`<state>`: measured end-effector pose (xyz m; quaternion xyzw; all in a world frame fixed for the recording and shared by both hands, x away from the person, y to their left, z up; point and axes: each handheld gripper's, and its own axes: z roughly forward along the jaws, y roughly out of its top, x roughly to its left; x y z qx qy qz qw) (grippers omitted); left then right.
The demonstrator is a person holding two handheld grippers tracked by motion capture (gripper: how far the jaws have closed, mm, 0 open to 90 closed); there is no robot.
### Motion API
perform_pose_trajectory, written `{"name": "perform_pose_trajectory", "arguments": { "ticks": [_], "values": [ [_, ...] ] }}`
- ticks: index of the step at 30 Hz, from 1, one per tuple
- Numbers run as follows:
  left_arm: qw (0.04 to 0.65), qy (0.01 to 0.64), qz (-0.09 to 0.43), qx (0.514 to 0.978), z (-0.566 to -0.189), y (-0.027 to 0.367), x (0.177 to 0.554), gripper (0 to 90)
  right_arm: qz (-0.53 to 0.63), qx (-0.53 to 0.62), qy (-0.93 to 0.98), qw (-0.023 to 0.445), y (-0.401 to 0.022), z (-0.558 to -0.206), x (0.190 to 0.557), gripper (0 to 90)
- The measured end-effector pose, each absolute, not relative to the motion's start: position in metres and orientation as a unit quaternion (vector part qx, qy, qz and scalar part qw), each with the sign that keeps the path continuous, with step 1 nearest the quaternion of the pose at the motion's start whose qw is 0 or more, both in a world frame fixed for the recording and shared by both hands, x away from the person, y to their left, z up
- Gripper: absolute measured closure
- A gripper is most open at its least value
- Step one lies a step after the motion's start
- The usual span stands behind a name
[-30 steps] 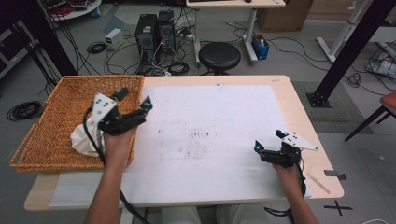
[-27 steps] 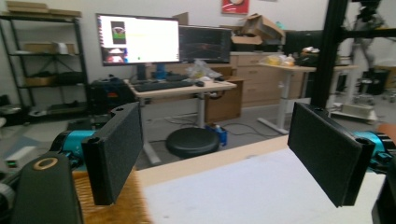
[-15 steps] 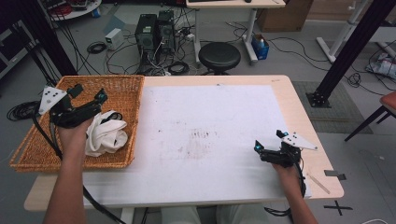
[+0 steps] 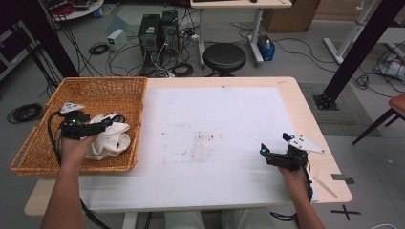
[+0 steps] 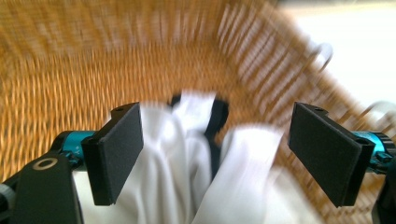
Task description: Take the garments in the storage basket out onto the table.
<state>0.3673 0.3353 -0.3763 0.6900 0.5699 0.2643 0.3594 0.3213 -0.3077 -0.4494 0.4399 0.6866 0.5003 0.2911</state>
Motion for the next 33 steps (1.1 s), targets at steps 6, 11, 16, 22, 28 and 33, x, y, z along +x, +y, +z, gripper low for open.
{"name": "perform_pose_trajectory", "arguments": {
  "ticks": [6,11,16,22,28,33],
  "values": [
    [0.29,0.61,0.207,0.708,-0.397,0.338,0.377,18.5,0.5,0.44,0.686,0.292,-0.308,-0.449,0.322,0.7],
    [0.261,0.64,0.152,0.706,-0.414,0.342,0.386,17.0,0.499,0.441,0.688,0.289,-0.308,-0.449,0.322,0.8],
    [0.234,0.641,0.162,0.713,-0.423,0.335,0.393,3.5,0.499,0.443,0.687,0.288,-0.308,-0.449,0.323,0.9],
    [0.238,0.613,0.183,0.731,-0.415,0.33,0.392,43.2,0.497,0.444,0.687,0.289,-0.308,-0.449,0.323,0.9],
    [0.286,0.642,0.178,0.689,-0.411,0.334,0.385,63.0,0.499,0.446,0.686,0.287,-0.308,-0.449,0.323,1.0],
    [0.367,0.646,0.21,0.636,-0.401,0.342,0.374,63.4,0.499,0.445,0.686,0.287,-0.308,-0.449,0.323,1.0]
  ]
}}
